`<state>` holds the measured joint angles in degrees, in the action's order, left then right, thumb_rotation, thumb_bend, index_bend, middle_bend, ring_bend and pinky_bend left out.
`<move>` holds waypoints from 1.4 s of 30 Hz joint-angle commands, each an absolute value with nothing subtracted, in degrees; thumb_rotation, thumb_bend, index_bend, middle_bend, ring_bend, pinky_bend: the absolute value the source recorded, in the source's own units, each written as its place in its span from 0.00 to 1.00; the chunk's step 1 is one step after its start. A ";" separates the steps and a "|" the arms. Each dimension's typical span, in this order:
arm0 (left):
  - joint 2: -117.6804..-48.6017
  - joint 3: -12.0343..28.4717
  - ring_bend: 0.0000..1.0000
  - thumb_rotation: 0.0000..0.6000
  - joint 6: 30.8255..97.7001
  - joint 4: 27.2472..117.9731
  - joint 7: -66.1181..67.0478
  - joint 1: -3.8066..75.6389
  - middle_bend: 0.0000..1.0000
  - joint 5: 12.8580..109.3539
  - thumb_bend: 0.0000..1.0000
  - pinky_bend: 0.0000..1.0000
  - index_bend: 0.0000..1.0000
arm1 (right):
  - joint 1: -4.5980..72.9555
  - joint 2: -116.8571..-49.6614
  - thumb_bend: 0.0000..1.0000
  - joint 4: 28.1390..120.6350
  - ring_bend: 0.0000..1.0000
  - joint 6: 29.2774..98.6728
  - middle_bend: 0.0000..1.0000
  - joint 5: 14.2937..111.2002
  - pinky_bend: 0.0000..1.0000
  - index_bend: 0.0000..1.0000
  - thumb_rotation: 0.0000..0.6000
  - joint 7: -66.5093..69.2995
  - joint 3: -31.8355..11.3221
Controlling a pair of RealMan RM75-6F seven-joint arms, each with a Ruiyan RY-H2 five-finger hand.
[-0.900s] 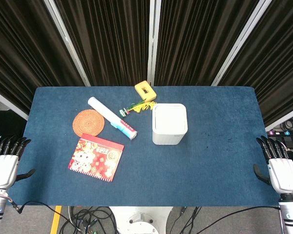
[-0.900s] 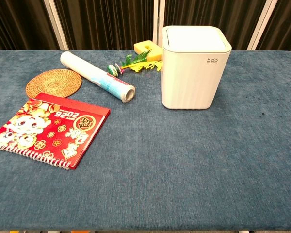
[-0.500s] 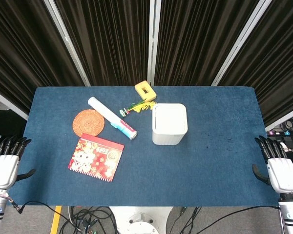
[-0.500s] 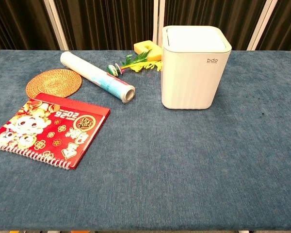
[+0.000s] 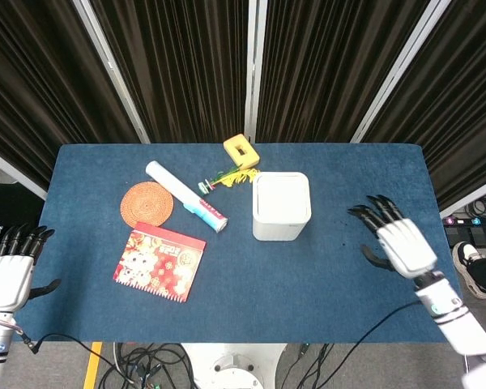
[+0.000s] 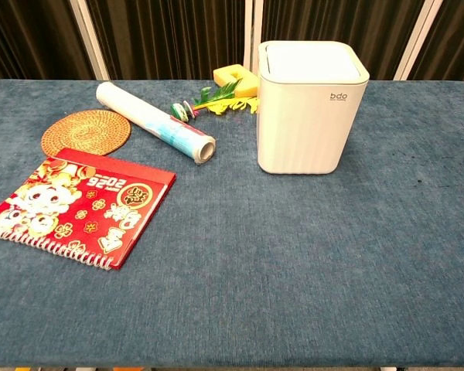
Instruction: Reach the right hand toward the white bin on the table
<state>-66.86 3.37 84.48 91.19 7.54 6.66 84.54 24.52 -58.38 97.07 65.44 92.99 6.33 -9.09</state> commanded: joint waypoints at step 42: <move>-66.99 3.38 0.02 1.00 83.12 89.67 6.15 7.88 0.11 84.71 0.00 0.02 0.14 | 19.23 -62.67 0.31 94.35 0.00 80.13 0.12 86.20 0.00 0.06 1.00 1.54 -3.13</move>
<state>-66.98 3.39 83.13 89.67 6.15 7.88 84.71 23.60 -64.14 94.92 76.92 85.22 -1.13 -6.54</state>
